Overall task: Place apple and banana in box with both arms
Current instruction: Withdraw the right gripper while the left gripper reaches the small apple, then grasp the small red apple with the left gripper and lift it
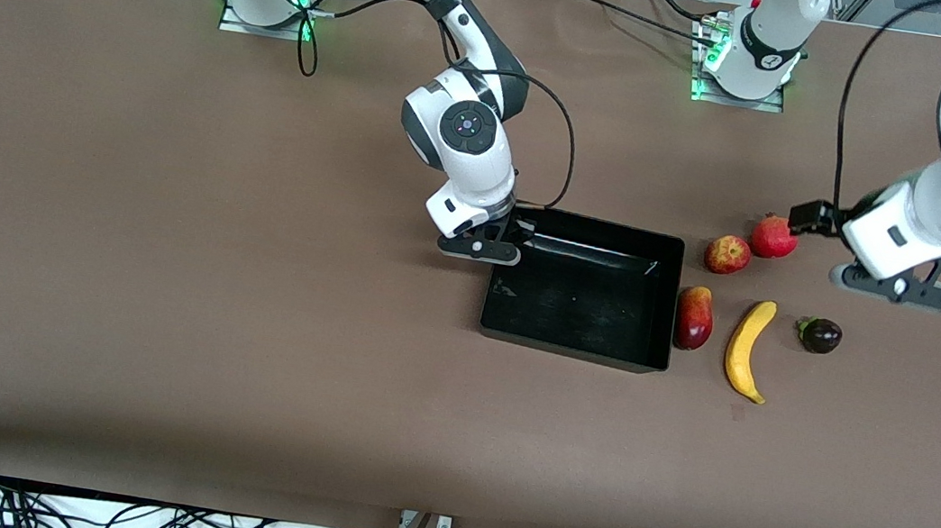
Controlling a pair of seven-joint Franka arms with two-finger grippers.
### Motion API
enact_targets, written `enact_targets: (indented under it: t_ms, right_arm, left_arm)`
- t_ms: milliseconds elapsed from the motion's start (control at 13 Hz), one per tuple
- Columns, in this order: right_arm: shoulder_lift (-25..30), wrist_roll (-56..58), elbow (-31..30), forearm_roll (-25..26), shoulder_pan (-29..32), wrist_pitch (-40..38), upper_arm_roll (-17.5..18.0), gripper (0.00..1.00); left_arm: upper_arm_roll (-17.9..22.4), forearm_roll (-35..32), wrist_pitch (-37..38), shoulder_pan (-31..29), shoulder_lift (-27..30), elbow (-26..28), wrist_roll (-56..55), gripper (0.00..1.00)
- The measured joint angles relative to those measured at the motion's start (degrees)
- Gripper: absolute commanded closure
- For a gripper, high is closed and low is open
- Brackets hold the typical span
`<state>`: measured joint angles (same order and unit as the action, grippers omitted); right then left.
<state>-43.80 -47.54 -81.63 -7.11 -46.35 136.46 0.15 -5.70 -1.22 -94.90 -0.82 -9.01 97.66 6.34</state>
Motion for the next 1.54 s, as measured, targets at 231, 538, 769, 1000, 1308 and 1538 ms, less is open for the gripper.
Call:
enact_targets:
  t_ms: [231, 538, 769, 1000, 1308, 1538]
  right_arm:
    - [3.85, 1.56, 2.65, 0.02, 1.88, -5.9, -2.17, 0.0]
    - [18.74, 19.4, 3.77, -1.09, 13.6, -29.59, -5.58, 0.0]
    - [29.04, 30.77, -0.02, -1.58, 16.93, -39.95, -10.89, 0.0]
    - [37.35, 38.02, -10.39, -1.38, 17.9, -40.12, -15.25, 0.0]
    - [43.82, 46.84, -17.26, 0.24, 33.95, -39.99, -5.98, 0.0]
    - [44.52, 48.64, -17.38, 3.8, 42.25, -39.73, 2.17, 0.0]
  left_arm:
    - [-0.06, -0.08, -4.85, -0.58, -3.44, 3.09, 4.72, 0.0]
    - [-0.34, -0.62, -15.5, -0.28, -3.83, 14.98, 6.86, 0.0]
    - [-0.56, -3.77, -29.05, -0.28, -3.95, 25.37, 8.78, 0.0]
    - [-0.65, -4.14, -39.83, -0.35, -3.98, 34.28, 8.94, 0.0]
    - [-1.32, -2.48, -42.42, -0.34, -3.95, 37.63, 8.88, 0.0]
    - [-2.11, -2.18, -42.72, -0.19, -4.37, 38.36, 8.99, 0.02]
